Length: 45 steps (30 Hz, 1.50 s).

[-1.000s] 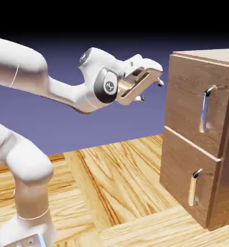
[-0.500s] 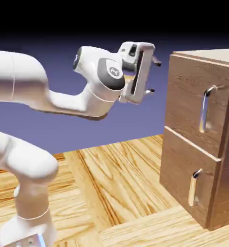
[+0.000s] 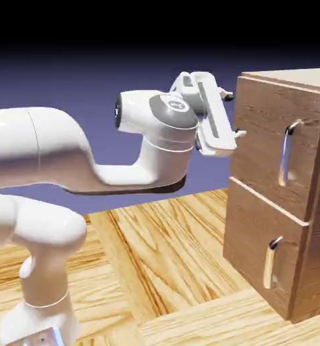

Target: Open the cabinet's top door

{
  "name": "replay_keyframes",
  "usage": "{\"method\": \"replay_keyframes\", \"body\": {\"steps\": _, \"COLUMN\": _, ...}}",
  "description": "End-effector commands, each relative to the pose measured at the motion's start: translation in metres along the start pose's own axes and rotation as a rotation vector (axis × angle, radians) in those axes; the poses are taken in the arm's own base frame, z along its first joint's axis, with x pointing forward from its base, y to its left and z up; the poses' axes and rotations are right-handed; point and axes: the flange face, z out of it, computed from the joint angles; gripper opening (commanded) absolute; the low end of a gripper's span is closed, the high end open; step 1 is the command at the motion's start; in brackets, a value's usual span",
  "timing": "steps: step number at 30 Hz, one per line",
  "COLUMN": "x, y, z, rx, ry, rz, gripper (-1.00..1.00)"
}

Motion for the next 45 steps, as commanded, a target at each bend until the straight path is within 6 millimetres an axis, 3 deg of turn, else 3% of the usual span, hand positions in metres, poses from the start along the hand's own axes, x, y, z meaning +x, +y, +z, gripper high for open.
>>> {"method": "replay_keyframes", "body": {"steps": 1, "x": -0.004, "y": -0.004, "z": 0.002, "rx": -0.008, "ry": -0.001, "rz": -0.043, "gripper": 1.00}}
{"method": "replay_keyframes", "body": {"steps": 16, "x": -0.054, "y": -0.097, "z": 0.054, "rx": -0.087, "ry": -0.028, "rz": -0.683, "gripper": 1.00}}
{"method": "replay_keyframes", "body": {"steps": 17, "x": -0.054, "y": -0.097, "z": 0.054, "rx": -0.087, "ry": -0.028, "rz": -0.683, "gripper": 1.00}}
{"method": "replay_keyframes", "body": {"steps": 22, "x": -0.054, "y": -0.093, "z": 0.104, "rx": -0.087, "ry": -0.028, "rz": -0.682, "gripper": 1.00}}
{"method": "replay_keyframes", "body": {"steps": 23, "x": -0.054, "y": -0.093, "z": 0.104, "rx": -0.087, "ry": -0.028, "rz": -0.682, "gripper": -1.00}}
{"method": "replay_keyframes", "body": {"steps": 34, "x": -0.017, "y": -0.094, "z": 0.050, "rx": 0.010, "ry": -0.231, "rz": -0.671, "gripper": -1.00}}
{"method": "replay_keyframes", "body": {"steps": 45, "x": 0.000, "y": -0.094, "z": 0.033, "rx": 0.046, "ry": -0.306, "rz": -0.664, "gripper": -1.00}}
